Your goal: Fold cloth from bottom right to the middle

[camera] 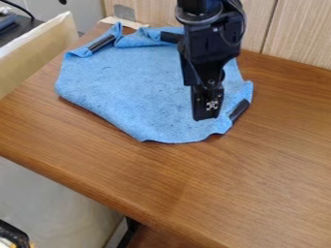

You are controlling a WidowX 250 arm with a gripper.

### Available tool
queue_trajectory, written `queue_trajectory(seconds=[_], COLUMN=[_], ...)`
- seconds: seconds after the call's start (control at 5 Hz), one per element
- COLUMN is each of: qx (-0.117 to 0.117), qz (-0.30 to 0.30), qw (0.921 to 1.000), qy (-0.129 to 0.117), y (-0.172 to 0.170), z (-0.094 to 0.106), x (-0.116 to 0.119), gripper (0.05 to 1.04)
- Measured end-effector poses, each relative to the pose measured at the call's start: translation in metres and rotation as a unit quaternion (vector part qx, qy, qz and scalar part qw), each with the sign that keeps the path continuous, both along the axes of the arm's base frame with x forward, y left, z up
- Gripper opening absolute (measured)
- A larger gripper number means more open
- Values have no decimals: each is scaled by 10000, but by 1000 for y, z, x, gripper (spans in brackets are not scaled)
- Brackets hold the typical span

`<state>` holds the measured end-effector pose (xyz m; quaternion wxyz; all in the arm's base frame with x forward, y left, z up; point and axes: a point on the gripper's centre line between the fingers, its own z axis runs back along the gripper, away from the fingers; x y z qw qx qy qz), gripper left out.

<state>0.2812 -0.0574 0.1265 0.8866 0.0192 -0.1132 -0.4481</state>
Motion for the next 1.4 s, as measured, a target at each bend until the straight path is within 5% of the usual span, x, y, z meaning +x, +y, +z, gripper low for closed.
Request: queue_trajectory(seconds=[0.8, 1.0, 1.2, 1.4], qx=[2, 53, 178, 270], qz=[-89, -184, -248, -169], qw=[9996, 9985, 9978, 9976], qy=[253, 505, 595, 610], y=[-2, -3, -7, -8], z=[-48, -66, -71, -72], x=[1, 0, 2, 6], gripper=[1001, 1001, 950, 664])
